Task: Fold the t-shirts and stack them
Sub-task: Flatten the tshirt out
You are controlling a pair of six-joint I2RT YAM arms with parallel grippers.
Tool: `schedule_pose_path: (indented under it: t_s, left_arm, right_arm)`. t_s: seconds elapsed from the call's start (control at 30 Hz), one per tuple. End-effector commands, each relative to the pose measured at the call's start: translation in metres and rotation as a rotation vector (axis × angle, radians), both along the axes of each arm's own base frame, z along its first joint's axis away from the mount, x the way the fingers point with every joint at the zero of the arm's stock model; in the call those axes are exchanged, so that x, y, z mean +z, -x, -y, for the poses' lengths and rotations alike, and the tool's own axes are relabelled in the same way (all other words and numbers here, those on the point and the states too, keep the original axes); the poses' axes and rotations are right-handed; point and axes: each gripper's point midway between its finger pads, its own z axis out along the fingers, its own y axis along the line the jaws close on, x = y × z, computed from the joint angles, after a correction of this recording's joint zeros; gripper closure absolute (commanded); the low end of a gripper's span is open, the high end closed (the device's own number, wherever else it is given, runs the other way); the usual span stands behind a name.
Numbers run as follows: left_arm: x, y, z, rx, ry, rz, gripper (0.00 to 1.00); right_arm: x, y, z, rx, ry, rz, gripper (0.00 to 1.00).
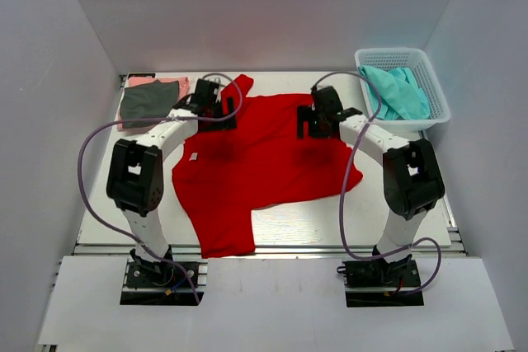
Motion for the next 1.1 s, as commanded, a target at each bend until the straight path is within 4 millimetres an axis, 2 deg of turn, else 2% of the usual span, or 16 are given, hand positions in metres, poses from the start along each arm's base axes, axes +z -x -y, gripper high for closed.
schedule_pose_path:
  t_s: [0.0,0.03,0.07,0.1,0.13,0.2,0.23,0.27,0.33,0.4,0.53,0.57,0.6,0.7,0.83,1.07]
  left_arm:
    - [0.031,-0.05,-0.005,0.004,-0.041,0.106,0.0]
    - [0.028,-0.057,-0.003,-0.006,-0.053,0.094,0.0]
    - [0.042,-0.077,-0.002,0.005,-0.042,0.133,0.0]
    - [0.016,-0.087,-0.006,0.016,-0.057,0.083,0.0]
    - [0.028,-0.103,-0.009,0.018,-0.051,0.096,0.0]
    - [0.015,-0.118,-0.012,0.025,-0.049,0.071,0.0]
    - [-0.007,-0.124,-0.006,0.01,-0.039,0.039,0.0]
    - [-0.003,-0.137,-0.012,0.019,-0.039,0.062,0.0]
    - [-0.009,-0.151,-0.011,0.01,-0.008,0.076,0.0]
    - [-0.029,-0.163,-0.021,0.017,0.017,0.065,0.0]
    - [-0.054,-0.174,-0.019,0.0,0.087,0.059,0.0]
    - [-0.059,-0.177,-0.022,0.011,0.1,0.058,0.0]
    - [-0.066,-0.183,-0.026,0.016,0.106,0.056,0.0]
    - [-0.085,-0.183,-0.032,0.046,0.114,0.009,0.0]
    - [-0.104,-0.186,-0.044,0.073,0.164,-0.016,0.0]
    - [-0.107,-0.206,-0.048,0.093,0.218,0.038,0.0]
  right_arm:
    - [0.047,-0.048,0.007,-0.086,0.005,0.126,0.1]
    - [0.055,-0.058,0.005,-0.091,-0.006,0.148,0.1]
    - [0.04,-0.065,0.01,-0.097,-0.001,0.116,0.1]
    - [0.038,-0.07,0.01,-0.084,-0.004,0.113,0.1]
    - [0.045,-0.088,0.012,-0.091,-0.021,0.13,0.1]
    - [0.033,-0.097,0.012,-0.068,-0.014,0.103,0.1]
    - [0.044,-0.115,0.011,-0.071,-0.022,0.132,0.1]
    - [0.033,-0.12,0.017,-0.075,-0.007,0.109,0.1]
    - [0.043,-0.141,0.016,-0.053,-0.004,0.147,0.1]
    - [0.039,-0.157,0.023,-0.052,-0.012,0.158,0.1]
    - [-0.002,-0.178,0.027,-0.034,-0.034,0.107,0.1]
    - [0.006,-0.186,0.023,-0.026,-0.051,0.129,0.1]
    - [-0.017,-0.189,0.032,-0.037,-0.045,0.093,0.1]
    - [-0.023,-0.198,0.034,-0.04,-0.083,0.089,0.1]
    - [-0.054,-0.206,0.055,-0.116,-0.137,0.032,0.1]
    - [-0.055,-0.23,0.075,-0.167,-0.27,0.059,0.1]
